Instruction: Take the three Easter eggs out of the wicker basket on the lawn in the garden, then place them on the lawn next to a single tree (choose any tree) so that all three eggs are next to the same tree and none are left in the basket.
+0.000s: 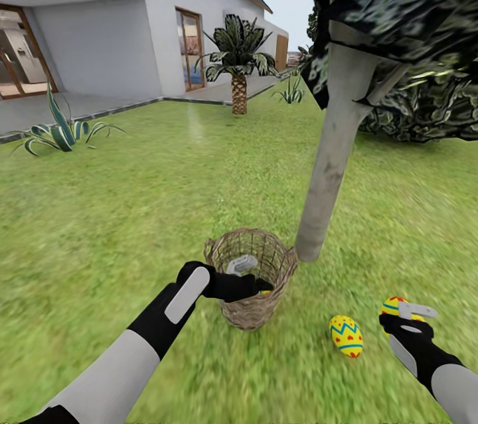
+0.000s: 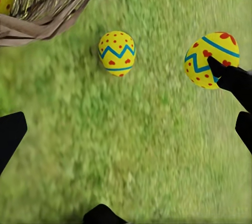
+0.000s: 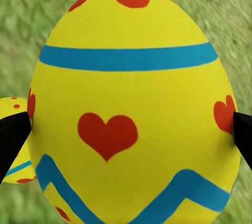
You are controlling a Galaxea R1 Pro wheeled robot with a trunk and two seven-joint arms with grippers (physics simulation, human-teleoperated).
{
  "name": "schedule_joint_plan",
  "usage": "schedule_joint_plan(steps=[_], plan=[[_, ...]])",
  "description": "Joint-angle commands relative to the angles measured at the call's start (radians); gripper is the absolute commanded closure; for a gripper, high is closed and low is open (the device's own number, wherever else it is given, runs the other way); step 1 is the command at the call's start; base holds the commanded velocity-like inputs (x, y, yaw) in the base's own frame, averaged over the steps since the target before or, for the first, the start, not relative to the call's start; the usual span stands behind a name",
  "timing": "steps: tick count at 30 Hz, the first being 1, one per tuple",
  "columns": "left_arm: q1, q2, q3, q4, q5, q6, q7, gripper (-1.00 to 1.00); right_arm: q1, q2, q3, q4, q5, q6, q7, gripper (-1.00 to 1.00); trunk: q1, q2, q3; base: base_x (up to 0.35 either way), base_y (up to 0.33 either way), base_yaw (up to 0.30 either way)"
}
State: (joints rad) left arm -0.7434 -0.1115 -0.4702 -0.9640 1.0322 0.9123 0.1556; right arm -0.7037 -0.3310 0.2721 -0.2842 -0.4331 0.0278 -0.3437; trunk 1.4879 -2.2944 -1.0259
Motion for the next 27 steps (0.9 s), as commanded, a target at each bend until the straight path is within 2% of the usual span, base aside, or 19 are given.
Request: schedule_joint_plan(steps=[1,12,16,27], plan=[[-0.001,0.0,-0.001,-0.001,0.011,0.002,0.01,-1.0,0.0,-0.001,0.009,-0.002,-0.007,0.003,-0.006,1.0,0.004,-0.008,-0.004,0.0,0.0,0.0],[-0.001,0.0,-0.001,0.001,0.011,0.001,0.01,-1.0,0.0,-0.001,0.009,-0.002,-0.005,0.001,-0.006,1.0,0.046,-0.085,-0.039,0.0,0.0,0.0],[-0.001,0.0,-0.001,0.001,0.011,0.001,0.01,-1.0,0.0,0.001,0.013,-0.003,-0.004,-0.096,-0.006,1.0,0.061,-0.113,-0.051,0.0,0.0,0.0],[-0.001,0.0,-0.001,0.001,0.011,0.0,0.01,-1.0,0.0,0.0,0.016,-0.003,-0.006,-0.114,-0.006,1.0,0.103,-0.19,-0.086,0.0,0.0,0.0]])
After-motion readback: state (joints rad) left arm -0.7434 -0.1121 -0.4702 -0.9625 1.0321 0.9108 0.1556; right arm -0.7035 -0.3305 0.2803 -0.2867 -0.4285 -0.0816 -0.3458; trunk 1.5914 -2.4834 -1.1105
